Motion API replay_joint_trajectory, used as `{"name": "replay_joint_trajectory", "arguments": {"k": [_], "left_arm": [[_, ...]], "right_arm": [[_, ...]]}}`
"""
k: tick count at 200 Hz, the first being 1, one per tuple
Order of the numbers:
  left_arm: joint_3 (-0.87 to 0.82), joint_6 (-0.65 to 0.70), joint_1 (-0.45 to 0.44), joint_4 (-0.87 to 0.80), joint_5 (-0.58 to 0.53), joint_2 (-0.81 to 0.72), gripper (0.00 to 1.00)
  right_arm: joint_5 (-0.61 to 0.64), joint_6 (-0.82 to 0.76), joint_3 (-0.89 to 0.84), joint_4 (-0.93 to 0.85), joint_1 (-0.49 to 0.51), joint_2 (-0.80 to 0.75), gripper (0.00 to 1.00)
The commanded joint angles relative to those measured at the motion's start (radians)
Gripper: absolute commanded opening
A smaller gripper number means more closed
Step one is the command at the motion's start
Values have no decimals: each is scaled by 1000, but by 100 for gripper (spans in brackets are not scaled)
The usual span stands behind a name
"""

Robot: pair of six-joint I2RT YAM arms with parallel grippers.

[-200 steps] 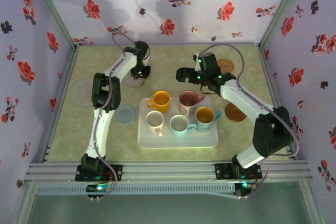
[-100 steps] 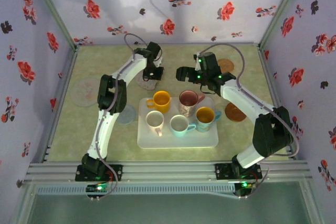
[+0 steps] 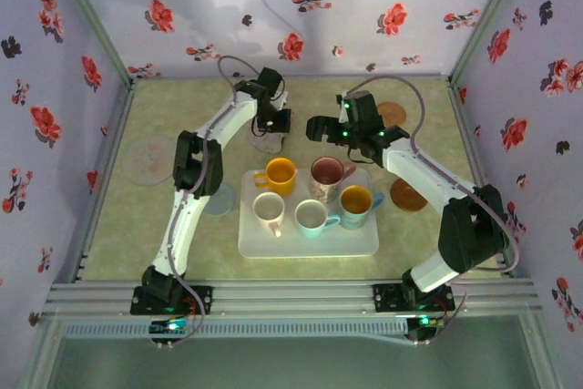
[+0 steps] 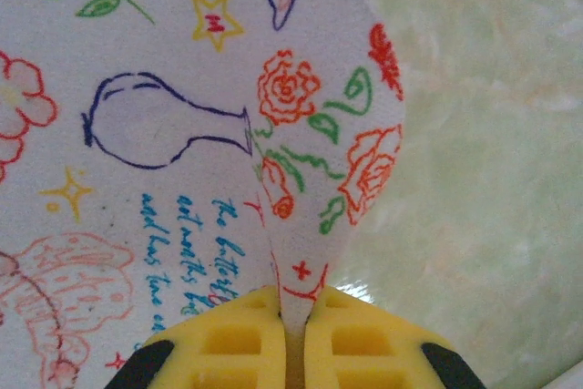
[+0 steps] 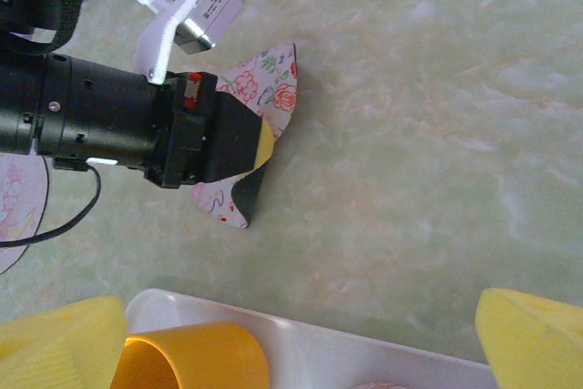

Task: Place the cup by the coaster

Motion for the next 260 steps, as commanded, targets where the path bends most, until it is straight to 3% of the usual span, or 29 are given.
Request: {"name": "replay_joint_trajectory", "arguments": {"k": [1, 101, 195, 260], "left_arm": [[39, -28, -19, 16, 62, 32, 0], [54, -47, -49, 64, 163, 69, 8], [98, -43, -47, 16, 168, 40, 64], [98, -39, -21, -5, 77, -66, 92]], "right_arm": [[29, -2, -18, -2, 7, -21, 99], [71, -2, -31, -12, 7, -44, 99], [146, -27, 5, -85, -10, -65, 99], [114, -55, 117, -207, -52, -39, 99]]}}
